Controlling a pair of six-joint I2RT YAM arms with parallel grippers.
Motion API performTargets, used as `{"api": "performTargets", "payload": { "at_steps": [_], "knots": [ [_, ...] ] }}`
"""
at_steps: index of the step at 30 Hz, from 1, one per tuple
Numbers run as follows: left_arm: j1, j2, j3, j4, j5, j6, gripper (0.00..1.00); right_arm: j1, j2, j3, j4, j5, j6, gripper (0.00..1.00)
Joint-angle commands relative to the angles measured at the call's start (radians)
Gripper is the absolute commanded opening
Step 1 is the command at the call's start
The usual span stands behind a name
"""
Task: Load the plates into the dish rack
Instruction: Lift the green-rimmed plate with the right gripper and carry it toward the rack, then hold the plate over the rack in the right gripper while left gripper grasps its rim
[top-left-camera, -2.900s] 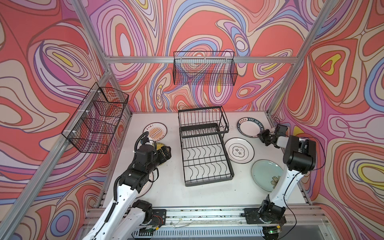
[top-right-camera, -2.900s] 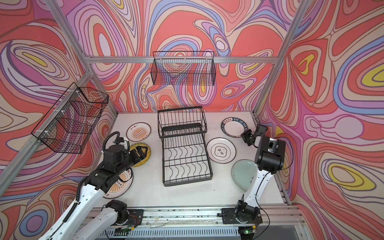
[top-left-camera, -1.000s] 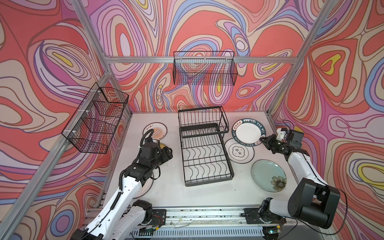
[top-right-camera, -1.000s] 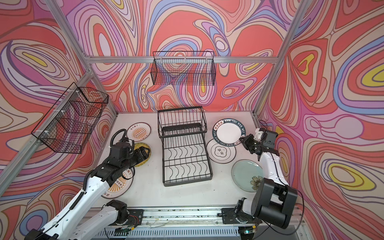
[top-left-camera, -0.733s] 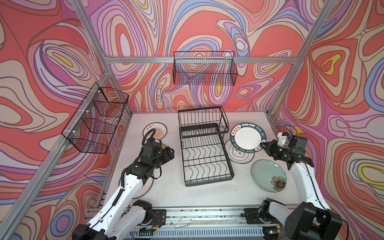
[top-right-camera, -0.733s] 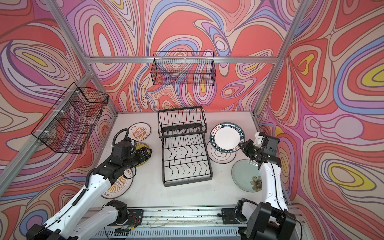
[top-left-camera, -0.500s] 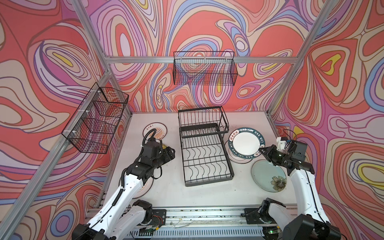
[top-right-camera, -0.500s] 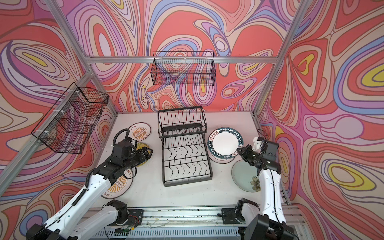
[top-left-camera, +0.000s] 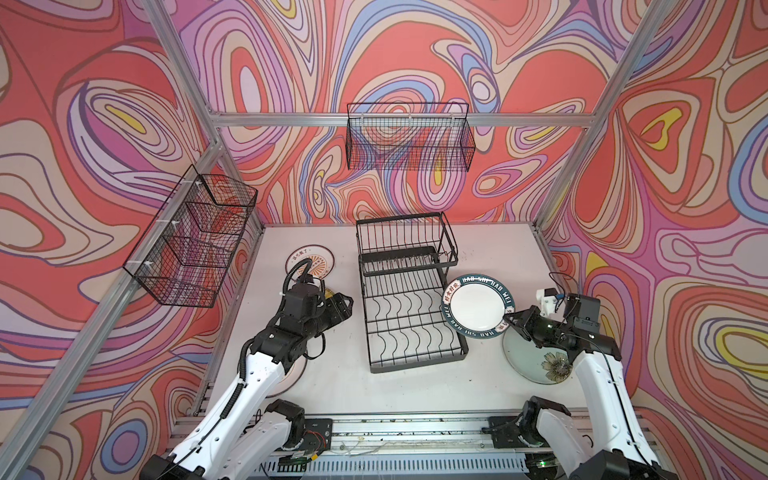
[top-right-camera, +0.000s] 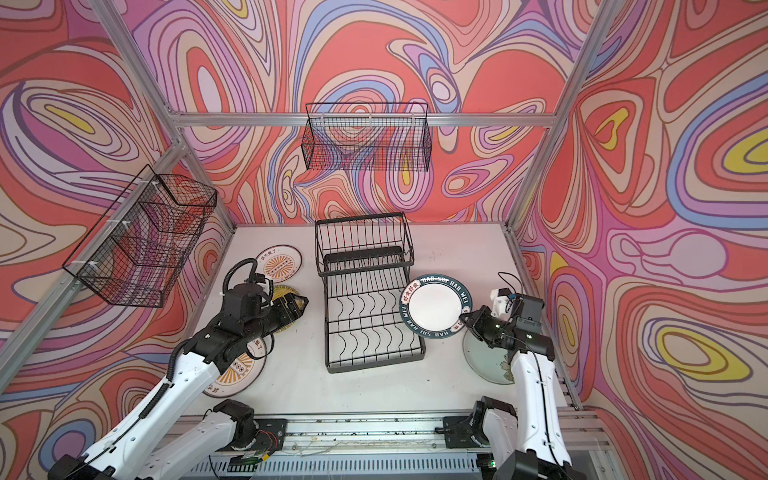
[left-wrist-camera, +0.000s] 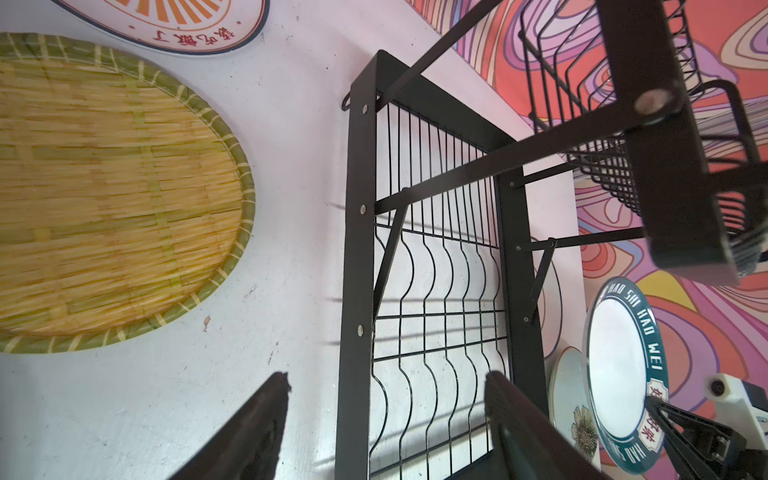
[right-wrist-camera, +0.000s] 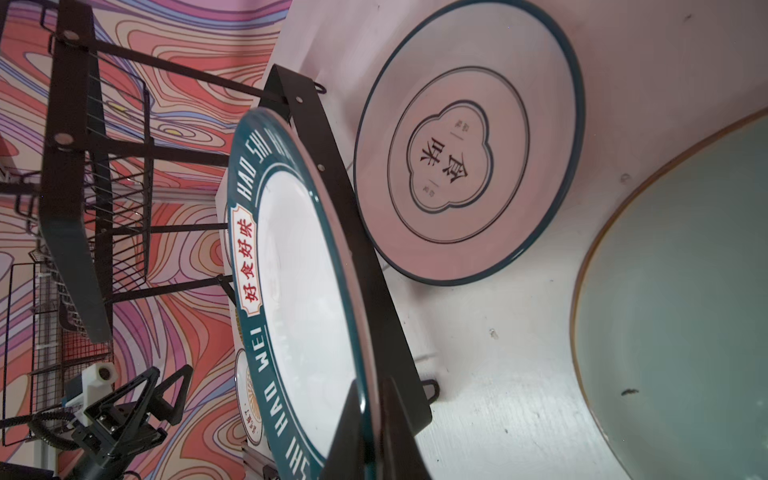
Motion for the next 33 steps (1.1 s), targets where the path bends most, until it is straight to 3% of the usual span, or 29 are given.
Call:
{"api": "performTargets", "payload": {
  "at_steps": [1,13,22,27,33],
  "knots": [
    [-0.013,-0.009,0.021,0.042,0.036,-0.011,0.76,0.043,-0.032,-0.009,0.027,-0.038,0.008,0.0],
    [-0.157,0.064,0.043,0.101,0.102,0.059,0.74,0.296,-0.001,-0.086,0.285,-0.029,0.125,0.0],
    [-0.233,0.152,-0.002,0.285,0.19,0.005,0.72,0.528,0.08,-0.148,0.612,0.04,0.228,0.0],
    [-0.244,0.172,-0.002,0.281,0.171,-0.004,0.69,0.645,0.141,-0.155,0.718,0.102,0.238,0.0],
    [-0.247,0.182,0.002,0.233,0.135,0.008,0.63,0.684,0.183,-0.161,0.802,0.104,0.254,0.0]
  ]
}}
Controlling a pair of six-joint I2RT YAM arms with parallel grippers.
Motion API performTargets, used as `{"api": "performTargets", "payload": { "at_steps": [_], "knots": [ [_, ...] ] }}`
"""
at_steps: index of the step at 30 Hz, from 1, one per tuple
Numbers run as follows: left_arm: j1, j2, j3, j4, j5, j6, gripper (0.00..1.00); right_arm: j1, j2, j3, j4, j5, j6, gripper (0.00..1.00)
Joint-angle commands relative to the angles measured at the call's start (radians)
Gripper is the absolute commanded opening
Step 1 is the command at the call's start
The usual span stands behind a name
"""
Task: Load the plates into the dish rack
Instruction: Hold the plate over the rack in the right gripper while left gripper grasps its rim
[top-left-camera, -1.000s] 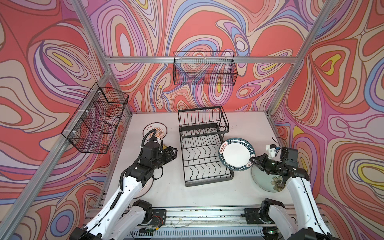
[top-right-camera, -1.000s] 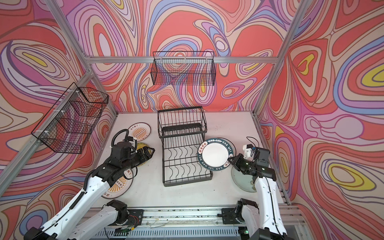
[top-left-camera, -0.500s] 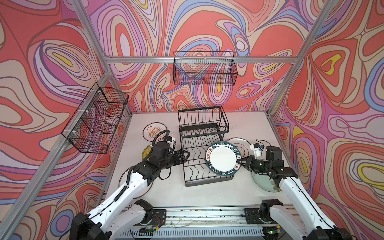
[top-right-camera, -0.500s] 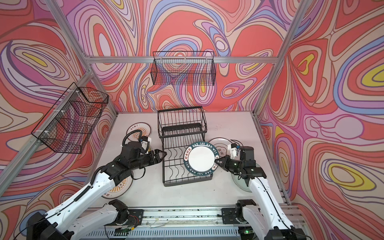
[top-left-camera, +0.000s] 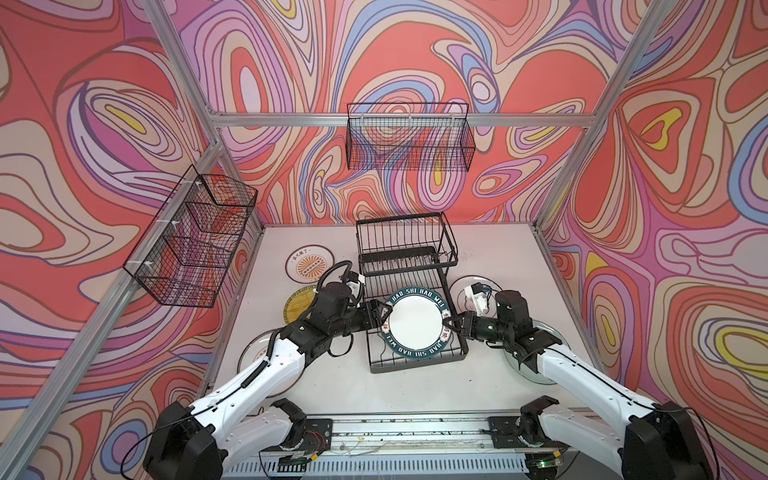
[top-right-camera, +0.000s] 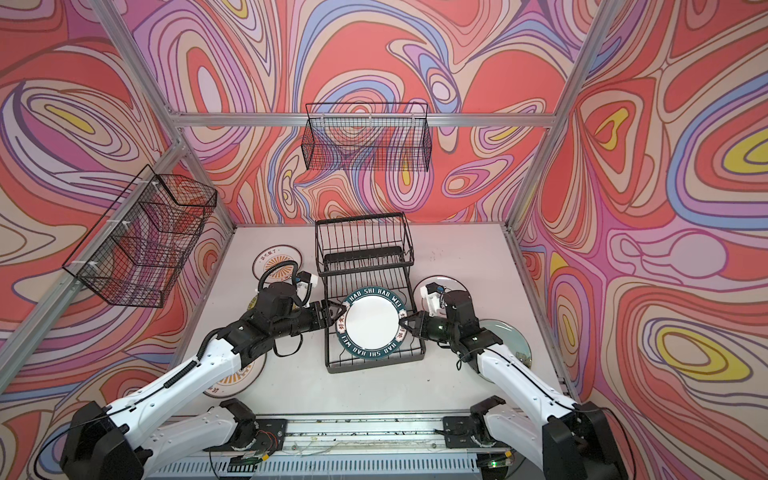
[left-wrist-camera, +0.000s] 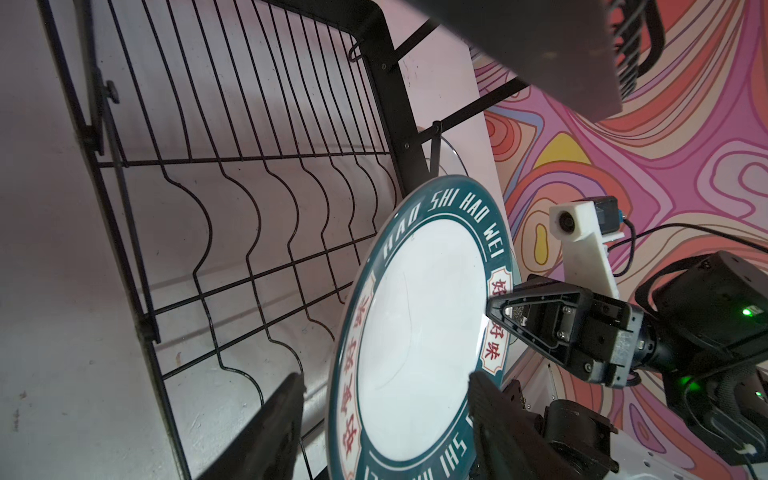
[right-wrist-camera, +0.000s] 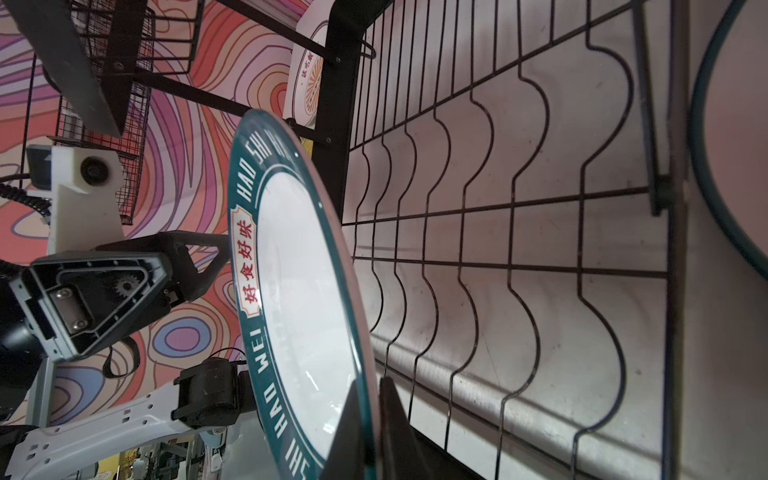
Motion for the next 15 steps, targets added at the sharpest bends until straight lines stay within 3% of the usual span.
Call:
{"api": "performTargets", "payload": {
  "at_steps": [1,11,15],
  "knots": [
    [-0.005,0.01,-0.001,-0.013,-0.032,-0.005,0.61,0.017,0.002,-0.01,0.14,0.006,0.023,0.0],
    [-0.006,0.023,-0.001,-0.016,-0.032,-0.012,0.53,0.03,-0.007,-0.017,0.191,0.004,0.036,0.0],
    [-0.007,0.035,0.002,-0.015,-0.018,-0.012,0.42,0.033,-0.01,-0.021,0.207,0.001,0.038,0.0]
  ]
}}
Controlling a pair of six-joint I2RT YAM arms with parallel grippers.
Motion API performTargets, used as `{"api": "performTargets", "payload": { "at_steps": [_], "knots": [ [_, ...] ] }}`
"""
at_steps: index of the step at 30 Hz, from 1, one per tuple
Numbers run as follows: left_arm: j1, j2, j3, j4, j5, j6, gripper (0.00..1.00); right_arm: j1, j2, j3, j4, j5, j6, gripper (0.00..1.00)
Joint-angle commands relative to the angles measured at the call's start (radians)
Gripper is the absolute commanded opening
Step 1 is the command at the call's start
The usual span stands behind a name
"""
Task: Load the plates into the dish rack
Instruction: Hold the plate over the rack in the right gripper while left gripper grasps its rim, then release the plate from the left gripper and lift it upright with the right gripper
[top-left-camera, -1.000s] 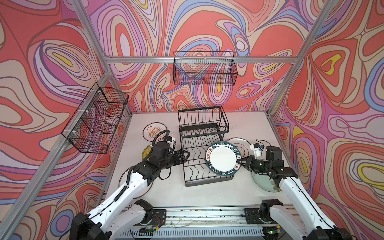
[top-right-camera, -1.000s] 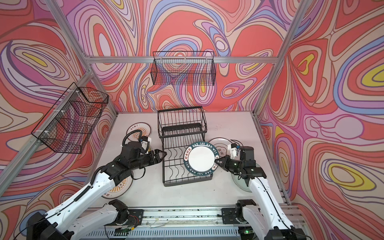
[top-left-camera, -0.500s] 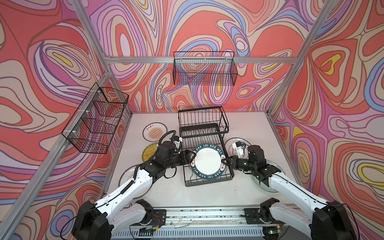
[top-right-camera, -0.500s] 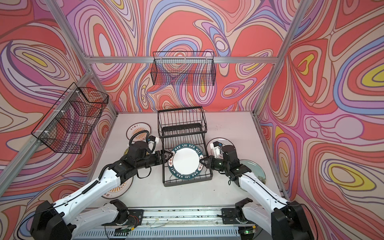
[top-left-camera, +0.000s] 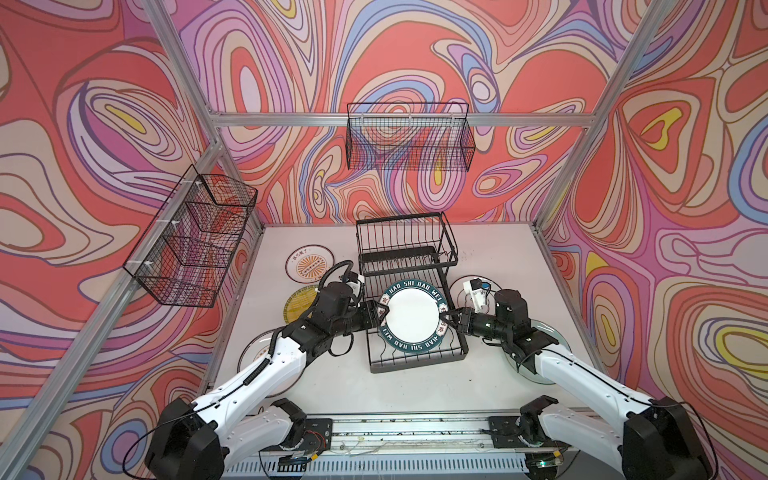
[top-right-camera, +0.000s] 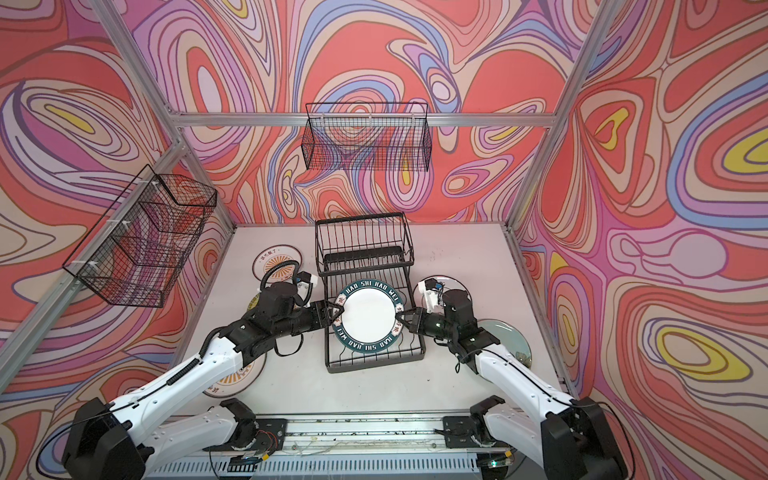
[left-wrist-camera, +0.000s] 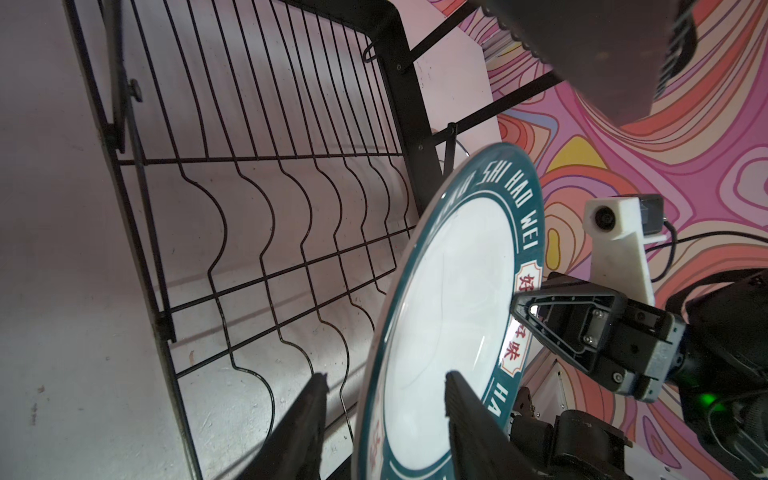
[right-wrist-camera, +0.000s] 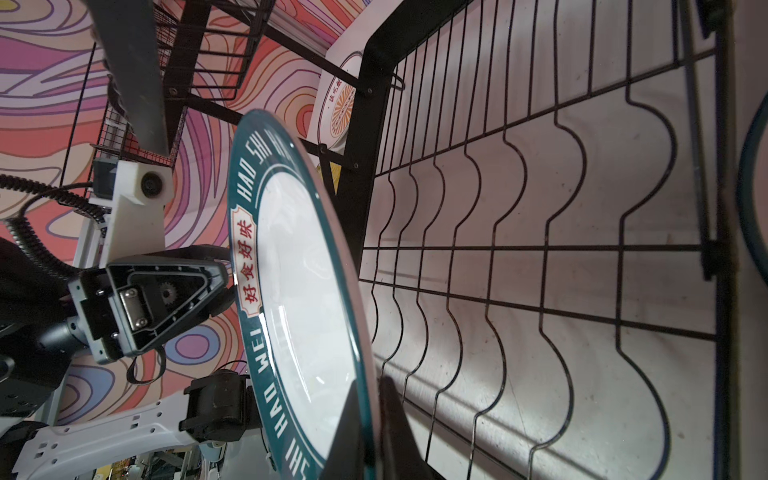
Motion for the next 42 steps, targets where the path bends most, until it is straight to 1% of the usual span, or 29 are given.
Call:
{"api": "performTargets", "payload": {
  "at_steps": [1,5,13,15,19,27,29,32,34,39,42],
  "knots": [
    [-0.007,0.016,0.002,-0.01,0.004,-0.012,0.41,0.01,-0.015,-0.004,0.082,-0.015,0.01,0.0],
    [-0.008,0.022,0.004,-0.008,0.009,-0.013,0.37,0.014,-0.013,0.0,0.081,-0.016,0.01,0.0],
    [-0.009,0.024,0.01,0.001,0.006,-0.015,0.25,0.018,-0.009,0.004,0.076,-0.005,0.004,0.0],
    [-0.009,0.027,0.01,0.004,0.013,-0.016,0.19,0.02,-0.003,0.006,0.082,-0.005,0.006,0.0],
    [-0.009,0.032,0.012,0.001,0.017,-0.02,0.11,0.025,0.004,0.007,0.09,-0.005,0.007,0.0],
    [-0.009,0.001,0.004,0.008,0.007,-0.024,0.0,0.032,-0.007,0.013,0.082,0.0,0.004,0.0],
    [-0.009,-0.009,0.001,0.006,0.006,-0.025,0.0,0.033,-0.009,0.013,0.083,0.0,0.007,0.0],
    [-0.009,-0.026,-0.004,0.009,0.01,-0.035,0.0,0.036,-0.01,0.013,0.088,-0.002,0.007,0.07],
    [-0.009,-0.038,-0.008,0.014,0.019,-0.037,0.0,0.036,-0.01,0.018,0.09,-0.003,0.007,0.1],
    [-0.012,-0.07,-0.02,0.01,0.038,-0.041,0.0,0.039,-0.01,0.028,0.079,-0.009,0.0,0.13],
    [-0.014,-0.1,-0.031,0.0,0.046,-0.044,0.0,0.04,-0.016,0.031,0.07,-0.012,-0.003,0.18]
  ]
}}
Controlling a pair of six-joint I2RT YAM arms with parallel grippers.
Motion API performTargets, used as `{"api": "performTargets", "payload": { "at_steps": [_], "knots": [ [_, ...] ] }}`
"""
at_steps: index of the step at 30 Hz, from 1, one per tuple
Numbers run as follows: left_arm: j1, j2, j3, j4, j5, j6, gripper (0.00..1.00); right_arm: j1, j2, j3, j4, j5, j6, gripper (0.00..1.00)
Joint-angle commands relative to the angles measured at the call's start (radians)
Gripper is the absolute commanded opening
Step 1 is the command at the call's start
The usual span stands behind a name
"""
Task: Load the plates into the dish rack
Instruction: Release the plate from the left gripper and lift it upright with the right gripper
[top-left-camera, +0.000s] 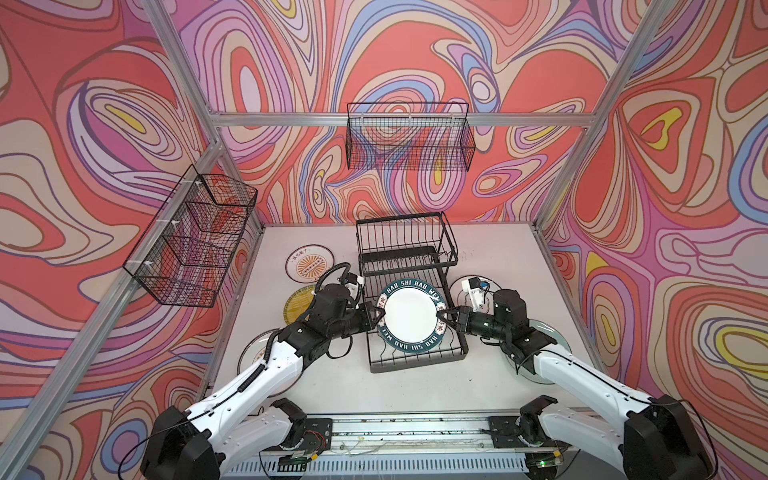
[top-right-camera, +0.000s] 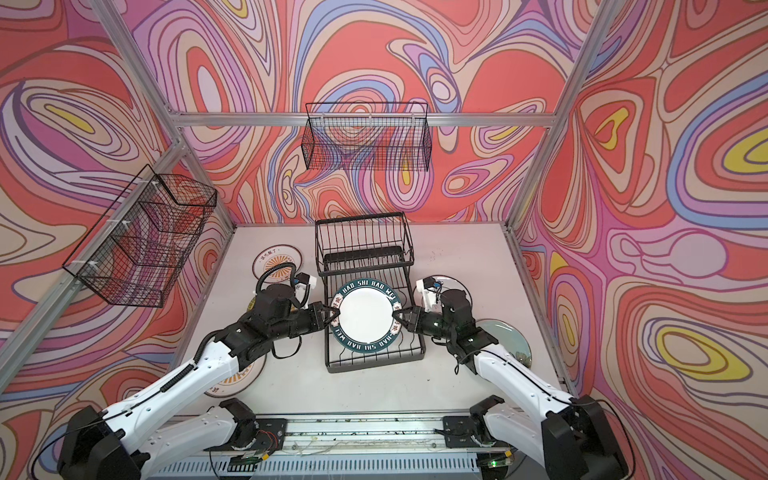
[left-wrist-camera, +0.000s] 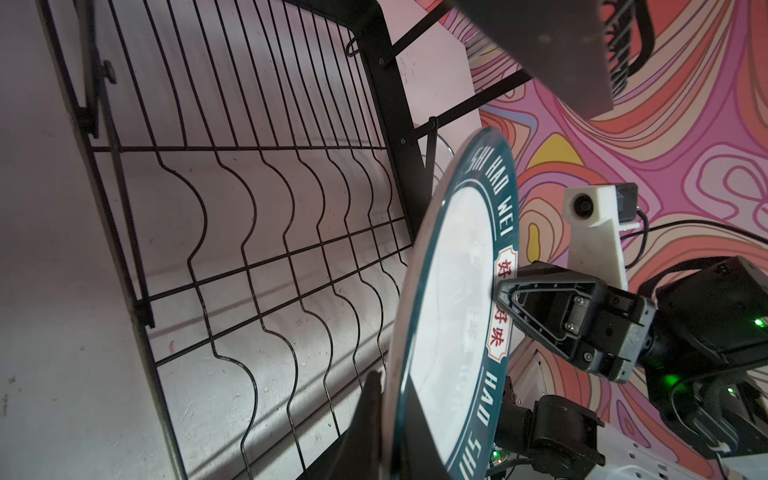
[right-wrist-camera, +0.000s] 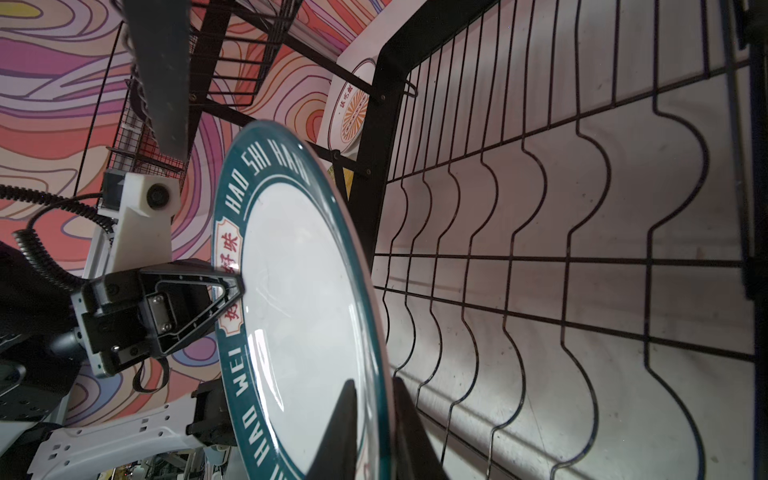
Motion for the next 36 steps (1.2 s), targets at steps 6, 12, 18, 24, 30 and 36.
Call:
{"api": "performTargets", "payload": {
  "at_steps": [6,12,18,24,30,36],
  "knots": [
    [-0.011,-0.114,-0.038,0.022,0.011,-0.009,0.0,0.017,-0.023,0.033,0.031,-0.039,-0.02,0.35],
    [-0.011,-0.163,-0.067,0.068,-0.001,-0.016,0.0,0.028,-0.024,0.031,0.044,-0.045,-0.012,0.36],
    [-0.01,-0.148,-0.065,0.068,0.01,-0.018,0.0,0.046,-0.011,0.028,0.107,-0.059,0.018,0.3],
    [-0.011,-0.134,-0.07,0.081,0.016,-0.024,0.0,0.091,0.03,0.026,0.171,-0.056,0.052,0.25],
    [-0.011,-0.141,-0.077,0.084,0.013,-0.025,0.0,0.114,0.036,0.024,0.194,-0.044,0.062,0.22],
    [-0.011,-0.141,-0.081,0.084,0.011,-0.025,0.0,0.117,0.049,0.025,0.213,-0.052,0.072,0.19]
  ]
}}
